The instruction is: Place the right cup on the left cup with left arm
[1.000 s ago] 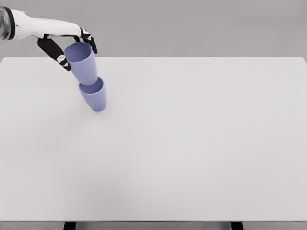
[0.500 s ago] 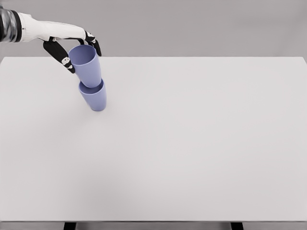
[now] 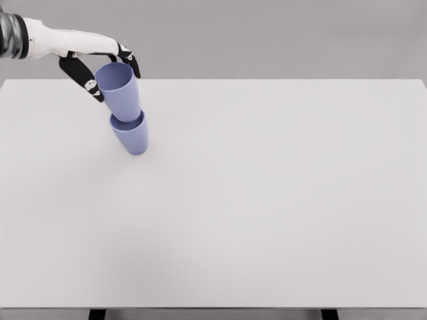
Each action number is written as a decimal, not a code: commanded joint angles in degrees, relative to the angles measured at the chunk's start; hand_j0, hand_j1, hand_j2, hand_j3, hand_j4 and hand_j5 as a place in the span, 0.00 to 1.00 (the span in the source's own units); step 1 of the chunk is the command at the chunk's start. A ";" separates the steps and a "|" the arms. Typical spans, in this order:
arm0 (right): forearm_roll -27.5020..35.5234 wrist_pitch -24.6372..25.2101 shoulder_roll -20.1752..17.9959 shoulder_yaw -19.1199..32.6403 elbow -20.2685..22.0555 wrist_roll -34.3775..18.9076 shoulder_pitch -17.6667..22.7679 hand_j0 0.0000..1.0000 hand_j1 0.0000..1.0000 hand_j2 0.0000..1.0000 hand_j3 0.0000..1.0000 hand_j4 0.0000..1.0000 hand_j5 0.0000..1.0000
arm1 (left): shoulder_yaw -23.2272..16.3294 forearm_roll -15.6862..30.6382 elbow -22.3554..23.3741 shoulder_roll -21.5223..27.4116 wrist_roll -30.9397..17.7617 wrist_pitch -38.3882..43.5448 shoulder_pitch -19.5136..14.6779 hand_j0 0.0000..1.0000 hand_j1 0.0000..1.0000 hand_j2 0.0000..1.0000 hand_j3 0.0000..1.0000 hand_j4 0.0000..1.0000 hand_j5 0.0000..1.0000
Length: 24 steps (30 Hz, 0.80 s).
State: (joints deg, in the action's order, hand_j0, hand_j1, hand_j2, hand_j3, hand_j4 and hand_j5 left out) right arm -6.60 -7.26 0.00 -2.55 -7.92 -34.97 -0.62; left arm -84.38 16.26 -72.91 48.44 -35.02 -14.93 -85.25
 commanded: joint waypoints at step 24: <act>-0.08 -0.03 0.00 0.00 0.01 -0.03 0.00 1.00 1.00 1.00 1.00 1.00 1.00 | 0.10 -0.35 -0.48 0.42 0.02 -0.10 0.97 0.96 0.96 0.96 0.96 0.96 0.96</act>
State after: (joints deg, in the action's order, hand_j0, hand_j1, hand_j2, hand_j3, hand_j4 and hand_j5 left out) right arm -6.60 -7.26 0.00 -2.55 -7.92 -34.97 -0.62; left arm -84.38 15.82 -73.40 48.82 -35.02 -15.14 -84.29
